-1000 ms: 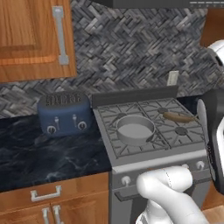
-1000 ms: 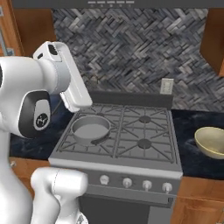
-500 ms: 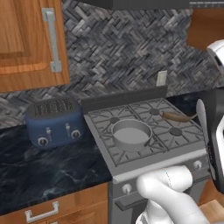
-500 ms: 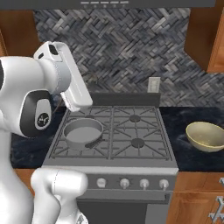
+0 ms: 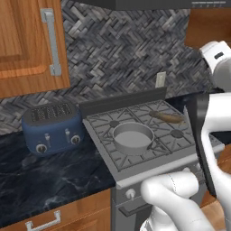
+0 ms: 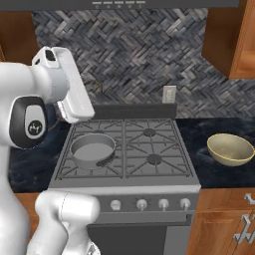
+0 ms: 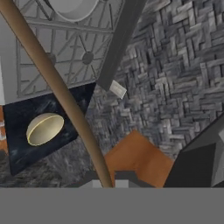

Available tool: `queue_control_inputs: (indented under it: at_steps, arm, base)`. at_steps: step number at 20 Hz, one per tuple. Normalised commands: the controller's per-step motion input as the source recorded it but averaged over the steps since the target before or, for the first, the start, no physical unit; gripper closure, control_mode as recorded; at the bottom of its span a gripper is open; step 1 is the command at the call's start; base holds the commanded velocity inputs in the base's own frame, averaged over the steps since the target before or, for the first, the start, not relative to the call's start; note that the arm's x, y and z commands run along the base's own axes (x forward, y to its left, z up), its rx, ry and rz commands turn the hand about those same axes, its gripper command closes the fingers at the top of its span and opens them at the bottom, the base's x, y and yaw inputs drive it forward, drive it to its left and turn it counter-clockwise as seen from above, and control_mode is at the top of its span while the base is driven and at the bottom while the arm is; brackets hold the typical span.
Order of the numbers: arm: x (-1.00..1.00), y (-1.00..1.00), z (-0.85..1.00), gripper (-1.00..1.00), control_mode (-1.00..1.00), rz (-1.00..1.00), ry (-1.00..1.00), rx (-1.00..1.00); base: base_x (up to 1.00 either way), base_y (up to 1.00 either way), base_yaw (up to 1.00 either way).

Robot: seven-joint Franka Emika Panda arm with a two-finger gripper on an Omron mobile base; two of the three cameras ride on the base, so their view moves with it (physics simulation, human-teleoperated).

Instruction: Open the cabinet and move the ladle to the pot. Then close the cabinet.

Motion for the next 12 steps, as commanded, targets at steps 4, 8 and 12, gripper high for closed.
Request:
queue_control_inputs:
  at_steps: [4, 8, 12]
  arm:
    - [0.46, 0.14, -0.13, 1.0, -1.0, -0.05, -0.03, -0.04]
    - [0.14, -0.03, -0.07, 1.0, -1.0, 0.0, -0.01, 0.0]
    - [0.0, -0.1, -0.19, 1.0, -1.0, 0.0, 0.0, 0.0]
  base:
    - [0.0, 0.0, 0.0]
    - [0.0, 0.0, 0.0]
    - [0.0, 0.0, 0.0]
